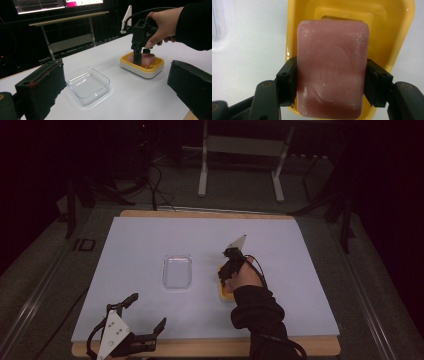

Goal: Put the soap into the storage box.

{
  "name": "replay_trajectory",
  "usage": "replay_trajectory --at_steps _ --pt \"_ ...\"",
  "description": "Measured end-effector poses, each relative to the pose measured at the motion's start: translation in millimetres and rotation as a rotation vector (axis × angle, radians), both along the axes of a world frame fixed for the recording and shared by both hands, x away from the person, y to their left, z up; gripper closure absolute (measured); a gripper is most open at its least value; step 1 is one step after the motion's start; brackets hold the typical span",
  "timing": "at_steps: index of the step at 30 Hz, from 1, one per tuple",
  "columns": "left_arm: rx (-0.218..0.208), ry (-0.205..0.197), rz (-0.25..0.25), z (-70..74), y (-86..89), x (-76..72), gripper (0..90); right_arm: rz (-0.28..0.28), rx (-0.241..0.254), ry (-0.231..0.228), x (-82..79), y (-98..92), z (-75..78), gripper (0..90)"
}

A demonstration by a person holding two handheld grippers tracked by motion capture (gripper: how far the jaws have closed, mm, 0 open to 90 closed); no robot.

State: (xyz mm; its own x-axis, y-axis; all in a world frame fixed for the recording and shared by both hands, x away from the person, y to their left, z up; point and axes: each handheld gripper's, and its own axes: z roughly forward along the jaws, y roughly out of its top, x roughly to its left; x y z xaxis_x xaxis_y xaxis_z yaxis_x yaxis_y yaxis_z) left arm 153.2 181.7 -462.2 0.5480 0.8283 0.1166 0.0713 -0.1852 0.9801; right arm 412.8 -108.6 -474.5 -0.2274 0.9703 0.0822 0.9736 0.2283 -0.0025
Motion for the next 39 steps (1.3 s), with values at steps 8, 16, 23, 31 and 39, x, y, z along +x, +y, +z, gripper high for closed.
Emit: replay_trajectory --at_steps 8,16,23,31,39 --pt "0.002 0.0 -0.002 -0.1 -0.1 0.0 2.0 -0.002 -0.015 0.034 1.0 -0.7 -5.6 36.2" --pt "0.007 -0.001 -0.005 -0.4 -0.8 -0.3 2.0 0.0 -0.014 0.017 0.9 -1.5 7.4 29.2" --pt "0.009 -0.001 -0.005 -0.4 -0.6 -0.2 2.0 0.057 -0.002 -0.018 -3.5 0.1 18.5 29.4" --pt "0.005 0.0 -0.01 -0.5 -0.8 0.5 2.0 0.12 0.03 -0.082 -10.7 -6.7 26.2 28.7" --pt "0.01 0.006 -0.008 -1.2 -1.2 1.5 2.0 0.175 0.072 -0.13 -19.7 -17.7 28.0 29.3"
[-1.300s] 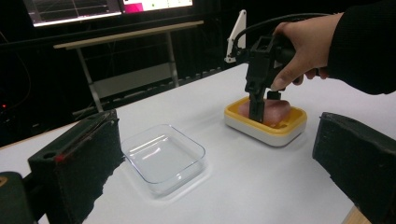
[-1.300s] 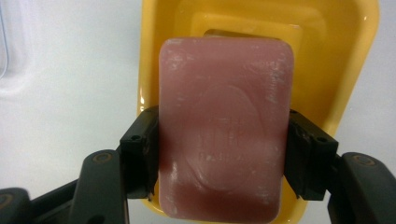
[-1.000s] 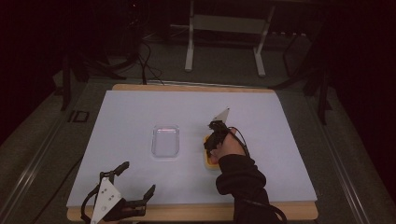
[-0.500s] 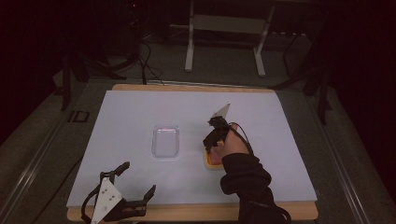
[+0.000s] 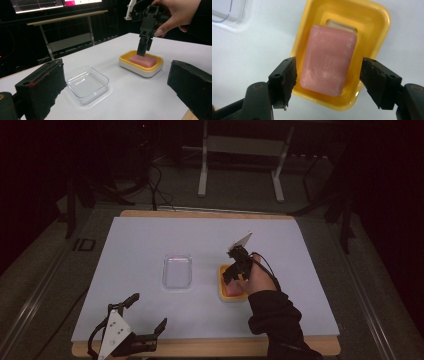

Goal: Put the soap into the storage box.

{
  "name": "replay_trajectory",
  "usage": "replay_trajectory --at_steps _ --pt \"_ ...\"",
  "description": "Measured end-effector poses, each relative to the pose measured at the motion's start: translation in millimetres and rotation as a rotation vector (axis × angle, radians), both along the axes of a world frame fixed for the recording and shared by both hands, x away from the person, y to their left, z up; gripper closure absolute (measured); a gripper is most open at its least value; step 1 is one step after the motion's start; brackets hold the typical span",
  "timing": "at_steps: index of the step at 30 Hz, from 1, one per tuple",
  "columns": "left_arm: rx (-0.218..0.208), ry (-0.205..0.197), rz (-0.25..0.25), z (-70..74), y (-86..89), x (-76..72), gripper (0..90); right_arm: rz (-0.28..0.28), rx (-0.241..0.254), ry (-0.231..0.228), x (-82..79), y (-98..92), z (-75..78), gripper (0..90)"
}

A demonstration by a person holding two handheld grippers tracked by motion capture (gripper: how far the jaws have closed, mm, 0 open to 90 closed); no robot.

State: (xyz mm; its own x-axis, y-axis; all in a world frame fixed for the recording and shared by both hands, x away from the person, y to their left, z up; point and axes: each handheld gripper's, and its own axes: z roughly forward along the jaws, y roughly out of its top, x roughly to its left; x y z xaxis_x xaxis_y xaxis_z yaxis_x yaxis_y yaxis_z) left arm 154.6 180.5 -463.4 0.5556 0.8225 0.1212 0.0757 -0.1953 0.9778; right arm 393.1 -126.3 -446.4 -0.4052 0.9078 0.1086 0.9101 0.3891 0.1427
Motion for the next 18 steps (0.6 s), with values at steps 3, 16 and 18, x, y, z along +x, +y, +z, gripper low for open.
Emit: replay_trajectory --at_steps 3,16,18 --pt "-0.002 0.001 0.001 -0.4 -0.1 0.5 2.0 0.02 0.011 -0.031 -0.9 -4.5 1.2 28.2" --pt "0.005 0.007 0.002 -1.4 -0.6 1.2 2.0 0.126 0.136 -0.188 -15.5 -32.2 18.7 17.7" --pt "0.003 0.007 0.003 -1.6 -0.8 1.5 2.0 0.125 0.137 -0.201 -17.3 -37.8 18.7 17.8"
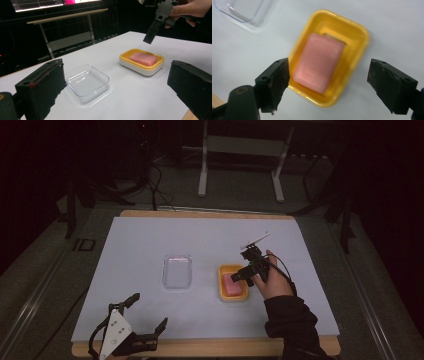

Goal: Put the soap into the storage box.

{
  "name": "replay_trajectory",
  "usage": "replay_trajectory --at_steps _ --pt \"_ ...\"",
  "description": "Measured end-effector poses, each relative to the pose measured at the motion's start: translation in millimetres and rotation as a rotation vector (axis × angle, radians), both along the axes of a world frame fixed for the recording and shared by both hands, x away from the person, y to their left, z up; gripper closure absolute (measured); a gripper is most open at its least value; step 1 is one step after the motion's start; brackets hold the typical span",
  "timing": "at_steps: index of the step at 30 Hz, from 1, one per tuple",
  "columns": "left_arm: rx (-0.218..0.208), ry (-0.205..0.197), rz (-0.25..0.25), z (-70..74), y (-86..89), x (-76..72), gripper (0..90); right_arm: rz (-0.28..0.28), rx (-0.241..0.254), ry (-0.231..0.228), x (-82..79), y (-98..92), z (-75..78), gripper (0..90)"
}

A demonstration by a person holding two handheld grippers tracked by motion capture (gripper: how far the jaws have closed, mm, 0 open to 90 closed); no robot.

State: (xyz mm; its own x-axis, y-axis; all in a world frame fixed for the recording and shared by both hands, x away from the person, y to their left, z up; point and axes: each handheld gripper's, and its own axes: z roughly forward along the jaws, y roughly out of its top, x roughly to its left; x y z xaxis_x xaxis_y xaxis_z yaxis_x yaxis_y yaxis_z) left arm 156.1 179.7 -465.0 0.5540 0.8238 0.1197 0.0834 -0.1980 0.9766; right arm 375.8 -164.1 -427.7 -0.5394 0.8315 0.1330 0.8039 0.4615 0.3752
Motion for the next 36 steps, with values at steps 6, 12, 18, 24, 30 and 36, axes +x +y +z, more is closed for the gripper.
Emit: replay_trajectory --at_steps 6,12,18,24,30,36 --pt "0.002 0.003 0.003 -0.6 -0.1 1.0 2.0 0.019 -0.046 -0.127 -7.1 -22.1 -8.9 14.4" --pt "0.008 0.007 0.001 -0.8 -0.2 1.1 2.0 0.007 -0.011 -0.176 -15.4 -47.6 -14.8 14.1" --pt "0.006 0.009 0.002 -1.2 -0.5 1.3 2.0 0.003 0.043 -0.2 -26.0 -73.1 -20.2 14.1" --pt "0.004 0.011 0.004 -1.5 -0.8 2.0 2.0 -0.014 0.089 -0.212 -34.7 -96.3 -26.9 15.5" --pt "0.005 0.012 0.004 -1.7 -1.0 2.0 2.0 -0.028 0.091 -0.23 -45.6 -116.5 -28.9 16.2" --pt "0.007 0.012 0.005 -1.9 -1.5 2.0 2.0 -0.057 0.088 -0.252 -57.7 -135.0 -33.5 16.2"
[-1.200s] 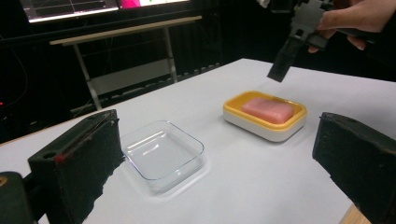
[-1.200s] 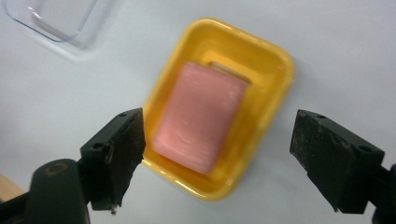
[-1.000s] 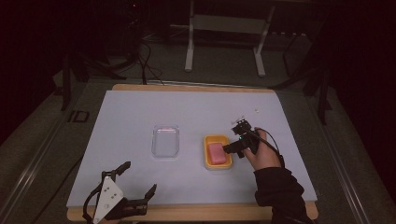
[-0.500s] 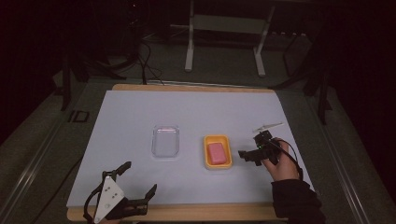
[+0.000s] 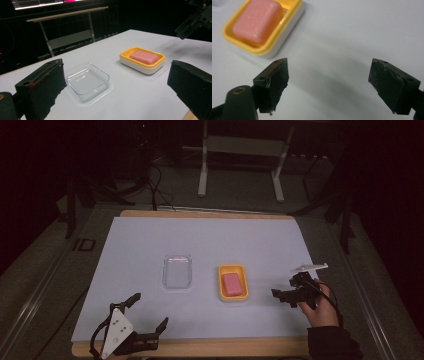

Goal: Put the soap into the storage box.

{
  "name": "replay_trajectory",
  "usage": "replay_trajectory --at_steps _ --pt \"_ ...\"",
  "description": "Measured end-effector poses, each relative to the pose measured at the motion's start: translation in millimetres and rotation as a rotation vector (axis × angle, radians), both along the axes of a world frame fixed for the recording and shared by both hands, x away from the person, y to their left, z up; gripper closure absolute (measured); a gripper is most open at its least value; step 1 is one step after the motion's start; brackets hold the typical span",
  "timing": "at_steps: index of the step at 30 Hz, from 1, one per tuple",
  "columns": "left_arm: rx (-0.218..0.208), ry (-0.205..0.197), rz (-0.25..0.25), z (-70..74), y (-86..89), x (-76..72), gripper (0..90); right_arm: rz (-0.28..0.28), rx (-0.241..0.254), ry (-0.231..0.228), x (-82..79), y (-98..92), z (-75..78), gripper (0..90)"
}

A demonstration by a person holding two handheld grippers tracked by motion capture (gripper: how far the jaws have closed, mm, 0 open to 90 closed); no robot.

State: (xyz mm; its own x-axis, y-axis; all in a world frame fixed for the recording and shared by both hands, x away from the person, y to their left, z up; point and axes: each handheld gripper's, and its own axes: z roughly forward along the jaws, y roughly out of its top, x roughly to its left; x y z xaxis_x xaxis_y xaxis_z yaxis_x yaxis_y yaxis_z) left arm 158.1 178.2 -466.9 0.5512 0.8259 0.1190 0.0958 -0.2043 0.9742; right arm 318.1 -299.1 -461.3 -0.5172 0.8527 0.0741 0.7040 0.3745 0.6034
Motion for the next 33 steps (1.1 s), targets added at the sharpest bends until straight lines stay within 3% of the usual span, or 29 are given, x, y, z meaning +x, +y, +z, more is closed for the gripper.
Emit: replay_trajectory --at_steps 14,21,24,33 --pt "0.002 -0.003 -0.001 0.3 0.0 -0.5 2.0 -0.004 0.015 -0.008 -21.5 -17.6 -9.6 16.2" --pt "0.007 -0.003 -0.007 0.5 -0.2 -1.3 2.0 -0.038 0.014 -0.014 -31.6 -25.8 -19.2 16.6" --pt "0.007 -0.004 -0.007 0.8 -0.5 -1.7 2.0 -0.037 0.046 0.003 -32.8 -29.7 -22.7 18.2" --pt "0.006 -0.004 -0.01 1.0 -0.3 -2.3 2.0 -0.053 0.052 -0.018 -32.0 -30.4 -26.0 18.3"
